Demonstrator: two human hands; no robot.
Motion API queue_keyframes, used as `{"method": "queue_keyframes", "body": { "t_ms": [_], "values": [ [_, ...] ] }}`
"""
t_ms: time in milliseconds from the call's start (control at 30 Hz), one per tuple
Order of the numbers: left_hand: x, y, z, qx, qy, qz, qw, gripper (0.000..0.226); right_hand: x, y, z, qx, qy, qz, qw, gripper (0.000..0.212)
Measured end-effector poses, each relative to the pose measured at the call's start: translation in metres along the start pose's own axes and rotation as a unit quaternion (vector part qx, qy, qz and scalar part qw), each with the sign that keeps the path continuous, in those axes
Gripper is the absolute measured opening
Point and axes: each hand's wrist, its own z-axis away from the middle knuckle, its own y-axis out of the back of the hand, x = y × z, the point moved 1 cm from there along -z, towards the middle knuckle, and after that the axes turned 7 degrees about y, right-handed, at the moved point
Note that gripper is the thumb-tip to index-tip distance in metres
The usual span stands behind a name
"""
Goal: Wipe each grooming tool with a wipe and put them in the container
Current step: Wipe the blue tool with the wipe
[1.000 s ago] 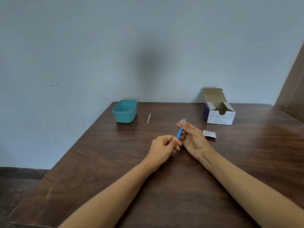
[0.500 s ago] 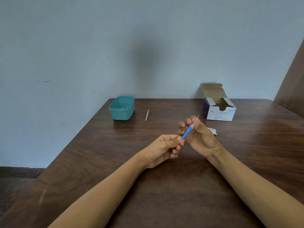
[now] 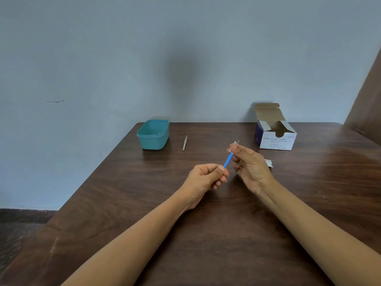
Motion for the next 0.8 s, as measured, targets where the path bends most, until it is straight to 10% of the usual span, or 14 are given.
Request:
{"method": "queue_keyframes", "body": {
  "t_ms": [433,800],
  "values": [
    [0.0002,0.0055,0.0018,0.136,-0.108,-0.236,0.956,0.012,-0.0008,-0.0063,0.0083,0.145,0.016,0.062,0.987,0.009],
    [-0.001,0.0053,0.0029,0.115,-0.058,-0.159,0.979,0.014,-0.0063,-0.0054,0.0084,0.046,-0.006,0.078,0.996,0.01]
  ]
}}
